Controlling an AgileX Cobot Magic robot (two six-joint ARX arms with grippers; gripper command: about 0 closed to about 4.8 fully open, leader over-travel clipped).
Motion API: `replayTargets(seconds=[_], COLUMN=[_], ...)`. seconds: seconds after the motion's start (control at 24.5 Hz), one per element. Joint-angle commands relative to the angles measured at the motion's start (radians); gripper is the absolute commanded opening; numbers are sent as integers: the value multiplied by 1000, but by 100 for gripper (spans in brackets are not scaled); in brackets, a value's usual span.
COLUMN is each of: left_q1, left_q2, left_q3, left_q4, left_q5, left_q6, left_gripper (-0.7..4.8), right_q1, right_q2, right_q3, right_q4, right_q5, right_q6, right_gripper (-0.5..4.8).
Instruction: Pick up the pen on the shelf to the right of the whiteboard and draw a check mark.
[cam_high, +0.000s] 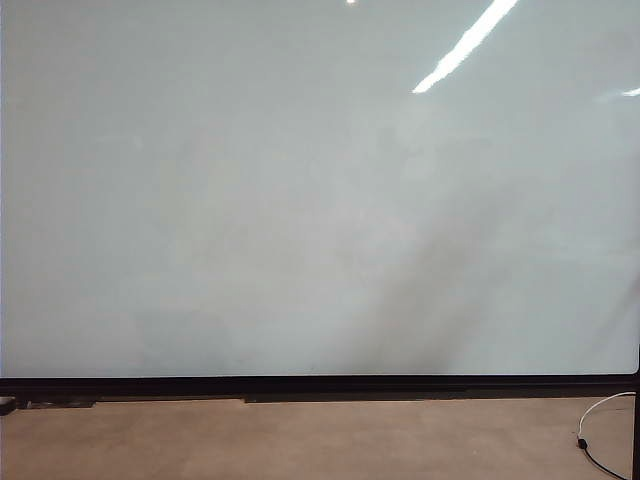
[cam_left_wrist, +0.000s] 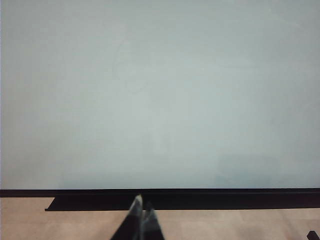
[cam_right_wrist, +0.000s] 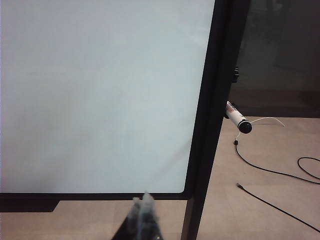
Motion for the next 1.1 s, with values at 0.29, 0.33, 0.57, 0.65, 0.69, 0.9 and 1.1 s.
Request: replayTargets(seconds=[0.29, 0.33, 0.57, 0.65, 0.69, 0.9, 1.1], left_q1=[0, 0, 0, 0, 0, 0, 0], left_q2=[0, 0, 0, 0, 0, 0, 0], left_q3=[3, 3, 3, 3, 3, 3, 3], left_q4=[13, 13, 13, 13, 13, 13, 13], left_q5=[0, 0, 0, 0, 0, 0, 0], left_q6=[4, 4, 4, 4, 4, 4, 4], left_gripper=[-4, -4, -5, -4, -5, -4, -5], right_q1=[0, 0, 0, 0, 1, 0, -1], right_q2=[0, 0, 0, 0, 0, 0, 0], right_q3=[5, 5, 5, 5, 5, 5, 5], right_q4=[10, 10, 10, 15, 18, 80, 262], right_q5=[0, 0, 1, 0, -3, 1, 34], right_q6=[5, 5, 5, 5, 4, 4, -4], right_gripper=[-5, -5, -5, -4, -5, 0, 0])
